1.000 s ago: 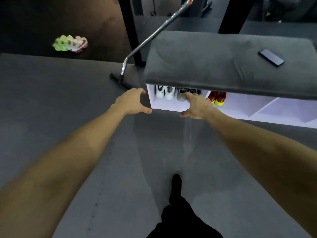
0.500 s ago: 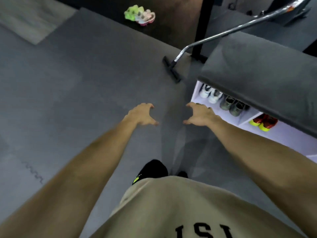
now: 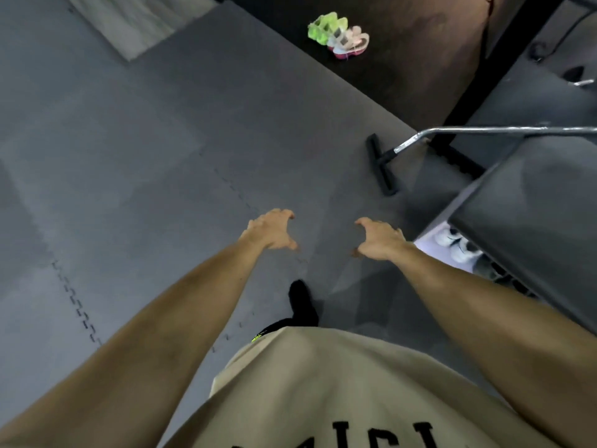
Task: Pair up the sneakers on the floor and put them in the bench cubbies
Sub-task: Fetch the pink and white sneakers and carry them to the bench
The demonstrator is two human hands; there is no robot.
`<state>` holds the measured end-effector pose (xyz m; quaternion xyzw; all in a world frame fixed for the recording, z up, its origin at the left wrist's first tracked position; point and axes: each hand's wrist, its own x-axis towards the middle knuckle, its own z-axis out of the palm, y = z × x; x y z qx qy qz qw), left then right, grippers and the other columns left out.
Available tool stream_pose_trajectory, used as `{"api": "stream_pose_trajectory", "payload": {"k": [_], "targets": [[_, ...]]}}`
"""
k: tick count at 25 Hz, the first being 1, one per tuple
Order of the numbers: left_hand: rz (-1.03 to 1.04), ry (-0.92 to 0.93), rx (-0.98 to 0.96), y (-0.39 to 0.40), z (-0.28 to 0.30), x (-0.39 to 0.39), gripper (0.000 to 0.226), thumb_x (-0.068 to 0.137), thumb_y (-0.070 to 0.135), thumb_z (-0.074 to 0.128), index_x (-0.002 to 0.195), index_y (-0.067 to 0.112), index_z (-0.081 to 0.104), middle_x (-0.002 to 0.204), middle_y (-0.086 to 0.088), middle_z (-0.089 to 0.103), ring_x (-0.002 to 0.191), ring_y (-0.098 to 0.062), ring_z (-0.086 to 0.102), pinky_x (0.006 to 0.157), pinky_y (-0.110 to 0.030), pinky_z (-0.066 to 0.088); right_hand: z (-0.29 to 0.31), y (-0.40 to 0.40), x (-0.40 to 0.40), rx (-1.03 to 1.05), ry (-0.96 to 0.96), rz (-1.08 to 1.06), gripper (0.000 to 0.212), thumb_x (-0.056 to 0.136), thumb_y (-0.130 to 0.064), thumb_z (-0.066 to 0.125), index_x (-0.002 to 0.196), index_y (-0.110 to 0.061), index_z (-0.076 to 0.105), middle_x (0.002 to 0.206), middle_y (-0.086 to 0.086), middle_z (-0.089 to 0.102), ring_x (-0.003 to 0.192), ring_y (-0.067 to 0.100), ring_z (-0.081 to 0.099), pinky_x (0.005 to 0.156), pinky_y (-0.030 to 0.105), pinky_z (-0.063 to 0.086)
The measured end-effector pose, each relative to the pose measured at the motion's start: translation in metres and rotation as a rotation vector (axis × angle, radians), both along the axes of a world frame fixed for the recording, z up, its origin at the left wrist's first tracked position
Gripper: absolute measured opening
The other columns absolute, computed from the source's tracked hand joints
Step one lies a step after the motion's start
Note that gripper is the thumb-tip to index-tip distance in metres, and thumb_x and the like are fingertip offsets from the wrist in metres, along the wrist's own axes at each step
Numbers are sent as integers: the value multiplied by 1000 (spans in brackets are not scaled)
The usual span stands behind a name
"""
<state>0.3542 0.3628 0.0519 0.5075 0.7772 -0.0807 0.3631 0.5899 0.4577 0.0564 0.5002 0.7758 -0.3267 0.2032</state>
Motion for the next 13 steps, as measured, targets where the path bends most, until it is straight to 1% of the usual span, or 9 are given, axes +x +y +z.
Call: {"api": "stream_pose_trajectory", "payload": {"k": [2,6,10,13], "targets": [[-27,42,-13,43,6,-44,98,64,61,80,145,29,36,147,-2,41,131,-28,45,105,-50,39,2,38,-41,9,0,10,78,77,-35,71,144,-28,31,141,8,48,130,30,44,110,46,29],[-63,61,5,134,13,-114,99,63,64,79,145,27,36,148,-4,40,133,-29,43,106,-51,39,4,120,-106,9,10,-1,82,78,-46,71,145,-25,29,143,10,45,133,32,42,111,49,29],[-47,62,38,242,9,-162,94,67,60,79,144,28,37,148,-2,40,134,-28,43,106,-49,38,-6,229,-158,17,-7,-26,84,76,-48,72,144,-24,30,144,10,44,134,31,40,110,49,29],[-38,47,38,325,6,-189,94,67,58,80,145,27,37,149,-3,39,134,-28,43,107,-50,37,-9,314,-190,30,5,-23,83,75,-48,73,143,-24,32,144,10,46,134,31,41,111,50,28]]}}
